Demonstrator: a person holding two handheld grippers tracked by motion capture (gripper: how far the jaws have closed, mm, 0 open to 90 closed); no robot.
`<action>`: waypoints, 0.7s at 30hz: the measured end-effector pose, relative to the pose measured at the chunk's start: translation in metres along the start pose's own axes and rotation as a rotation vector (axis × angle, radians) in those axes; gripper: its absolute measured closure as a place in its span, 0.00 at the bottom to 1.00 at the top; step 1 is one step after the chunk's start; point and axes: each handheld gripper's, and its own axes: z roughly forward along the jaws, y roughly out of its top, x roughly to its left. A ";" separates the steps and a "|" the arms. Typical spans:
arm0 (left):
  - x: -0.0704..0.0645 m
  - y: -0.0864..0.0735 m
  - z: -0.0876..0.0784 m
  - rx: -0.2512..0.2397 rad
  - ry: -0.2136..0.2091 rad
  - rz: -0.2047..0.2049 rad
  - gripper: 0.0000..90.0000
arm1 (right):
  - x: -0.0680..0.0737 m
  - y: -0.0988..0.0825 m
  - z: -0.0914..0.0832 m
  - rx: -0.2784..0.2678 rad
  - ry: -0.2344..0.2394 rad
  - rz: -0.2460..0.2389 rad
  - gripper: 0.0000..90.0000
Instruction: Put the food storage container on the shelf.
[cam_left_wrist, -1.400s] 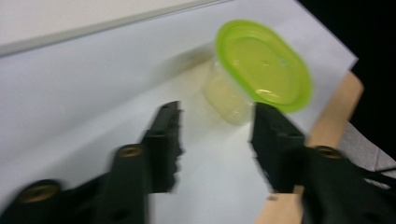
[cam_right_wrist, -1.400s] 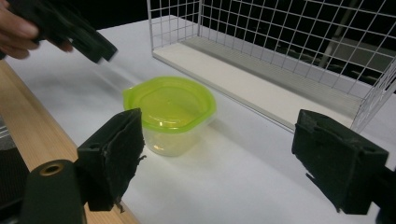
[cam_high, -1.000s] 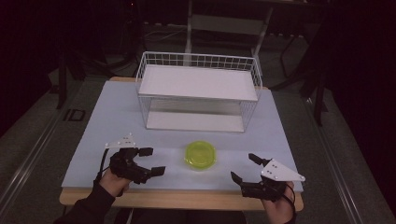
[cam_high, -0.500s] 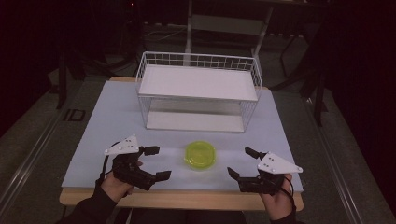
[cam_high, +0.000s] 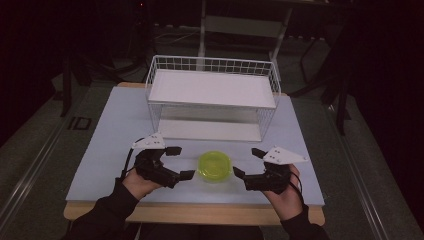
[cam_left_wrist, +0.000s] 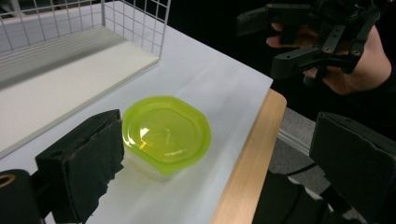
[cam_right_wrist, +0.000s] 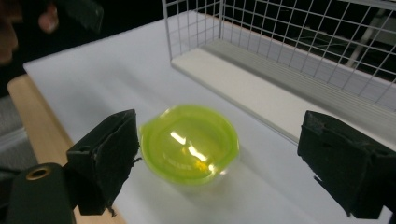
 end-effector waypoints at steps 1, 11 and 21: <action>0.002 0.001 0.002 0.001 0.001 -0.011 0.04 | -0.002 0.001 0.003 0.007 0.008 0.014 0.14; 0.023 -0.004 0.032 0.074 0.093 -0.174 0.17 | -0.017 0.002 0.030 0.098 -0.001 0.199 0.29; 0.040 -0.021 0.056 0.131 0.116 -0.341 0.35 | -0.034 -0.012 0.054 0.202 0.021 0.332 0.31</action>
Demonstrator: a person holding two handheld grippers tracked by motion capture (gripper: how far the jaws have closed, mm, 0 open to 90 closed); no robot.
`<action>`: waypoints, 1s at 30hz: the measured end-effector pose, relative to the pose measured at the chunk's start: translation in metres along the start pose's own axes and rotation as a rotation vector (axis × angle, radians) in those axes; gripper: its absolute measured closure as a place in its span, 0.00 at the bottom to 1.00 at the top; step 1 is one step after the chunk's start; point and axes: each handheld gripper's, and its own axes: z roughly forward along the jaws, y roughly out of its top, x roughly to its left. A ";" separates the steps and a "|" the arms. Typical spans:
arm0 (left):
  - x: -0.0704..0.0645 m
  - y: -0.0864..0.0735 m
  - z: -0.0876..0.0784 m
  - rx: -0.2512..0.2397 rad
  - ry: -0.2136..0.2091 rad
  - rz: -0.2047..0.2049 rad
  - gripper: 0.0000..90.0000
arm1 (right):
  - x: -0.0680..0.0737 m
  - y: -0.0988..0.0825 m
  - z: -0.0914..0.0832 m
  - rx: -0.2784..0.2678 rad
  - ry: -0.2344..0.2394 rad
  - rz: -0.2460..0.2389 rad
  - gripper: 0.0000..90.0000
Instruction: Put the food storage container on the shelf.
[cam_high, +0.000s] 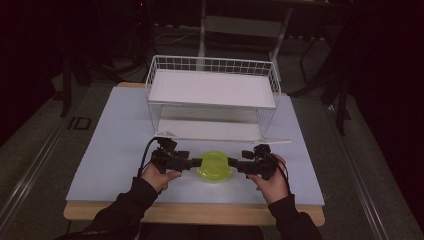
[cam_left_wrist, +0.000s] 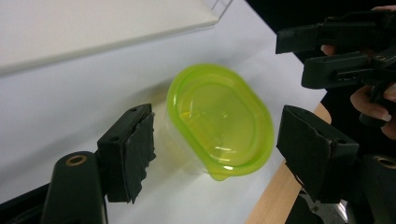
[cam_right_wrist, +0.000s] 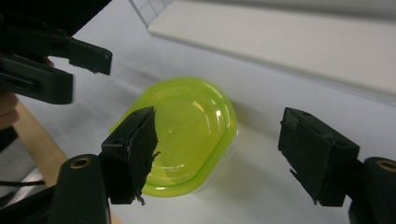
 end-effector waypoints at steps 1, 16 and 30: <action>0.000 0.000 0.000 0.000 0.000 0.000 0.35 | 0.000 0.000 0.000 0.000 0.000 0.000 0.31; 0.012 -0.014 0.022 0.060 -0.025 -0.105 0.54 | -0.014 -0.015 0.029 0.099 0.008 0.124 0.46; 0.010 -0.016 0.025 0.103 -0.058 -0.119 0.79 | -0.004 -0.015 0.029 0.162 0.053 0.165 0.84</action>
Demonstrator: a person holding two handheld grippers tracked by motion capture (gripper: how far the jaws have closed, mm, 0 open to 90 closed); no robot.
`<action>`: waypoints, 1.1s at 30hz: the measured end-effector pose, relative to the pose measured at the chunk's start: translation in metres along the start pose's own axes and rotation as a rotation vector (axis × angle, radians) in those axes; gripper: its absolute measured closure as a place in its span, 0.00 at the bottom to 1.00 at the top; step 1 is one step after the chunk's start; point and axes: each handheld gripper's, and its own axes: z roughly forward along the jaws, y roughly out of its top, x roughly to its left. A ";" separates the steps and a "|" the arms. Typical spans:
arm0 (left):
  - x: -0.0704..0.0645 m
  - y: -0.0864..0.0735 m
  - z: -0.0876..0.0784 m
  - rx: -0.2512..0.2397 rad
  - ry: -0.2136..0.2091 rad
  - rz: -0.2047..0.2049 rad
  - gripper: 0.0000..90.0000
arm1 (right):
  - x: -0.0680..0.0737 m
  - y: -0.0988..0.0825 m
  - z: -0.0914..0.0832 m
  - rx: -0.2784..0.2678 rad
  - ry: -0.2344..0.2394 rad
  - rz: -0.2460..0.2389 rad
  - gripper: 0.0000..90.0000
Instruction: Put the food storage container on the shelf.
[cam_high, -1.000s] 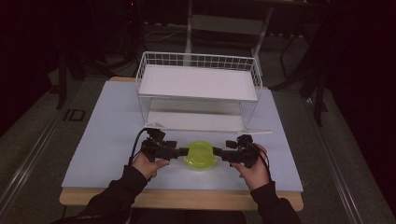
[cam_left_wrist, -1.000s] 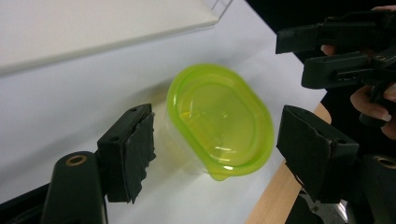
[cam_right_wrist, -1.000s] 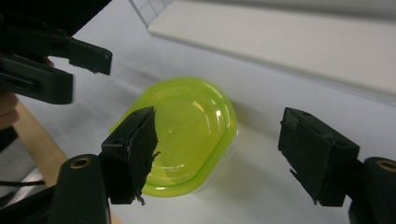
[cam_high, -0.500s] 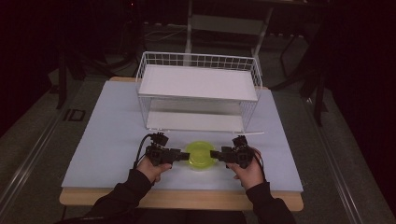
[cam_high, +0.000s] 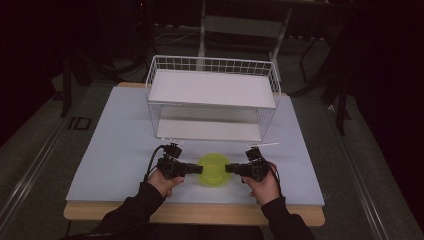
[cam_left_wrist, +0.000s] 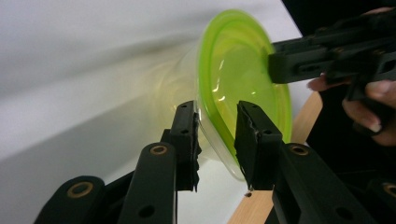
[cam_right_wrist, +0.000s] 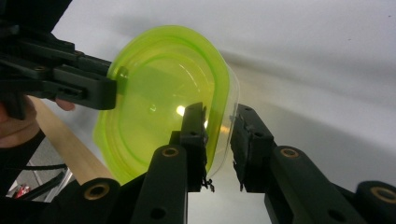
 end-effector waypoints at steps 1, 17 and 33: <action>0.000 0.000 0.000 0.000 0.000 0.000 0.80 | 0.000 0.000 0.000 0.000 0.000 0.000 0.84; -0.016 0.005 -0.030 -0.078 0.000 0.006 0.92 | 0.030 0.000 -0.019 -0.077 -0.034 -0.095 0.89; -0.037 0.041 -0.073 -0.139 -0.026 0.043 0.92 | 0.061 0.036 -0.054 -0.191 -0.021 -0.139 0.89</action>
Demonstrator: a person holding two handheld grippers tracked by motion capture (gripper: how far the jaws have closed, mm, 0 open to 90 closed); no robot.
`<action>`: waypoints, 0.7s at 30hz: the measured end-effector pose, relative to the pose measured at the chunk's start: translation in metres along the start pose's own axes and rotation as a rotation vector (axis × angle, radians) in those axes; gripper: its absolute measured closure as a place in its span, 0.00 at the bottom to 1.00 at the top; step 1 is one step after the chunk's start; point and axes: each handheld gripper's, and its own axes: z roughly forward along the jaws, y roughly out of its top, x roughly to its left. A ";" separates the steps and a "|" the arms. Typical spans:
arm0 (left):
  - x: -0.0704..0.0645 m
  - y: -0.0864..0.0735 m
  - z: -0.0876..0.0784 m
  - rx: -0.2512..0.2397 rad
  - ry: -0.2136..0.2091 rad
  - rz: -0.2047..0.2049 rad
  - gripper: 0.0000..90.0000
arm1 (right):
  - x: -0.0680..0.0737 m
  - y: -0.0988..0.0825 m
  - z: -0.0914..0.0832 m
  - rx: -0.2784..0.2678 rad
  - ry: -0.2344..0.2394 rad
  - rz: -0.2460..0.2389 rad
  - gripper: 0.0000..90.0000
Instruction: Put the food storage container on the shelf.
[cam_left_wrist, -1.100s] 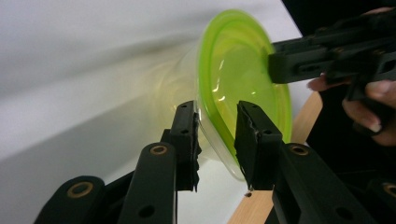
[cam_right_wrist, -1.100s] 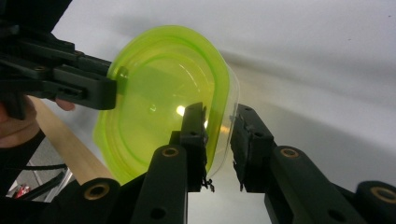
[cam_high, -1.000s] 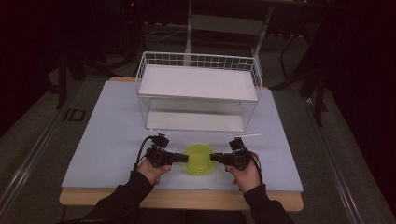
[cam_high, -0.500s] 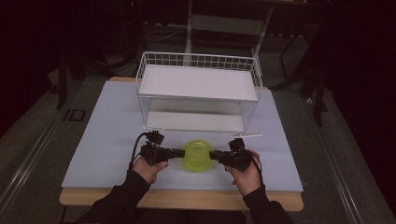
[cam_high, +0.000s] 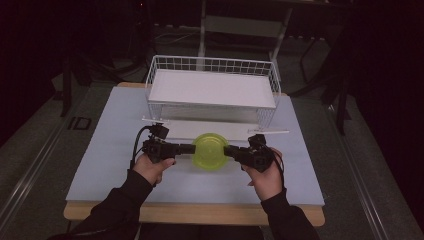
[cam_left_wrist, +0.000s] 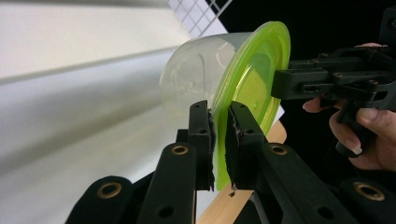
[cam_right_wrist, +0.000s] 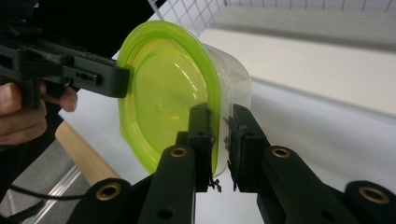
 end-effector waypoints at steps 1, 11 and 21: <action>0.000 0.000 0.000 0.000 0.000 0.000 0.92 | 0.001 0.003 0.000 0.000 -0.003 -0.004 0.89; -0.012 0.029 -0.015 -0.015 0.010 0.019 0.92 | 0.006 0.026 -0.009 -0.035 0.006 0.004 0.89; -0.026 0.072 -0.030 -0.040 0.015 0.026 0.92 | 0.010 0.066 -0.023 -0.075 0.005 0.012 0.89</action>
